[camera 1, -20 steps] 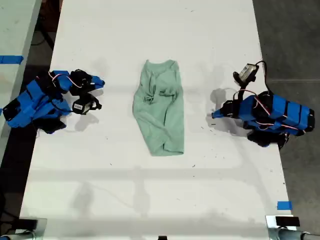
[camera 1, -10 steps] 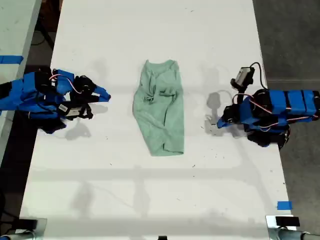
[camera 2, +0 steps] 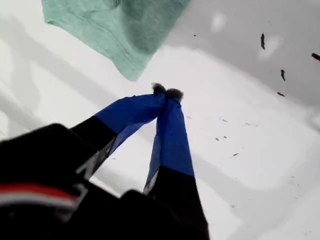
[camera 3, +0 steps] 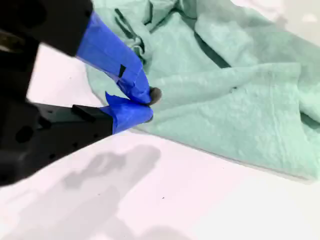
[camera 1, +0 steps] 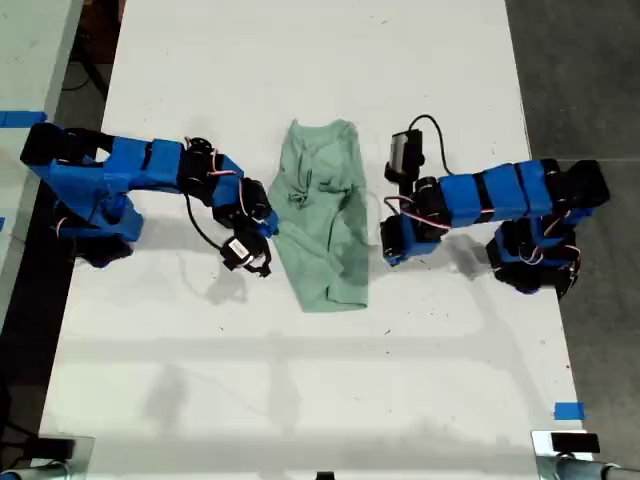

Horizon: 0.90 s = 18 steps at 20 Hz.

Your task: Fold t shirt

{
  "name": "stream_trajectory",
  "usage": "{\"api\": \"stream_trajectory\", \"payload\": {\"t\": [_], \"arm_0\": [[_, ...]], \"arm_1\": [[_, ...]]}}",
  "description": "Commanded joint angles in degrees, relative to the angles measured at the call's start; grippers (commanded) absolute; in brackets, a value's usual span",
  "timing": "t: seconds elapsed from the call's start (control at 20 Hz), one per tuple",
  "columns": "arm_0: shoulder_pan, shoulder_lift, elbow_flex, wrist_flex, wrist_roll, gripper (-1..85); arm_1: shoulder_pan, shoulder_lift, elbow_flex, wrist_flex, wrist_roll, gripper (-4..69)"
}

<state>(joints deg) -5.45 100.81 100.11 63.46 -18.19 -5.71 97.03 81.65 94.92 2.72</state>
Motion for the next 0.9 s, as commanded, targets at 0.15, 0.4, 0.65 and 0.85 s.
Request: {"api": "stream_trajectory", "payload": {"t": [0.15, 0.4, 0.65, 0.85], "arm_0": [[4.2, -13.6, -14.6, -0.4, 0.1, -0.2], [5.5, -20.0, -19.2, 0.5, 3.7, 17.1], [6.9, -23.7, -23.2, 1.6, 6.1, 18.1], [8.3, -26.4, -23.5, 5.2, 2.3, 17.6]], "arm_1": [[-0.5, -9.2, -10.8, -2.0, -1.8, -0.5], [-0.4, -13.5, -12.8, -4.5, -3.5, 13.0], [-0.3, -14.9, -12.8, -7.0, -4.5, 17.8], [-0.1, -14.9, -12.7, -6.6, -4.3, 17.8]]}}
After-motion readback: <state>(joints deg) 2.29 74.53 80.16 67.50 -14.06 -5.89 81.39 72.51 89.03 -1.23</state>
